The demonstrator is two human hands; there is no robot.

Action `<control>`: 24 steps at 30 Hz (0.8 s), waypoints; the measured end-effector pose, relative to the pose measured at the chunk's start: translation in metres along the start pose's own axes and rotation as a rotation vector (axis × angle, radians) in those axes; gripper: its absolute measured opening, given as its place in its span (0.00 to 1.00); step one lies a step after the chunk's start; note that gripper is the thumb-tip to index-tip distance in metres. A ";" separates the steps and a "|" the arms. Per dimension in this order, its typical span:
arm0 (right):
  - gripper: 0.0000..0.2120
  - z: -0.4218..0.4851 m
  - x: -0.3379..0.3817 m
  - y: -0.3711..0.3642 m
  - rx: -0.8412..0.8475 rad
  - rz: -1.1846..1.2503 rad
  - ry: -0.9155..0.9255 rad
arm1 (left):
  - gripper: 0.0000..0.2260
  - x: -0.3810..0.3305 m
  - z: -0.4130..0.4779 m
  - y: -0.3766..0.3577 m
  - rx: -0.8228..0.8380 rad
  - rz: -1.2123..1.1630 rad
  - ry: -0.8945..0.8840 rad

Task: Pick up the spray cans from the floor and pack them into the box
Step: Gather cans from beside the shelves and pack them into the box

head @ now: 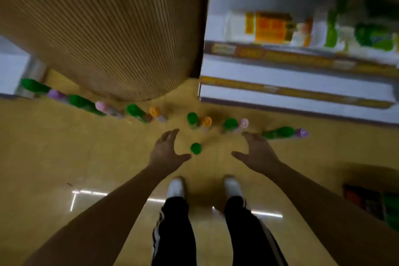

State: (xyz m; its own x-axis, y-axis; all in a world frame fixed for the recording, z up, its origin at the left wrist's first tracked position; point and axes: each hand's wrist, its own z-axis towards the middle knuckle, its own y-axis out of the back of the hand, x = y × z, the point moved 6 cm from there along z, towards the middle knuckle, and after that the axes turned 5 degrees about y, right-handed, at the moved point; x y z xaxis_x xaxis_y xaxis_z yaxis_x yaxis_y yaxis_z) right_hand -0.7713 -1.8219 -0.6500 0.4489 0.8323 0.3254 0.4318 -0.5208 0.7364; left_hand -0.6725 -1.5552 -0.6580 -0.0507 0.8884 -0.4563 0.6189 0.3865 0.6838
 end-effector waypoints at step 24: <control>0.39 0.242 -0.223 -0.267 -0.312 0.482 -0.367 | 0.48 0.153 0.201 -0.313 -0.201 -0.521 0.075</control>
State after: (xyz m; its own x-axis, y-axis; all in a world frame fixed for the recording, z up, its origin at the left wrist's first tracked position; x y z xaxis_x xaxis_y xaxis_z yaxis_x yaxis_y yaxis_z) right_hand -0.7975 -1.9147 -1.0622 0.7947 0.3742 0.4780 -0.1038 -0.6921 0.7143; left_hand -0.7163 -1.5902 -1.0560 -0.3700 0.5799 -0.7258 0.3359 0.8119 0.4774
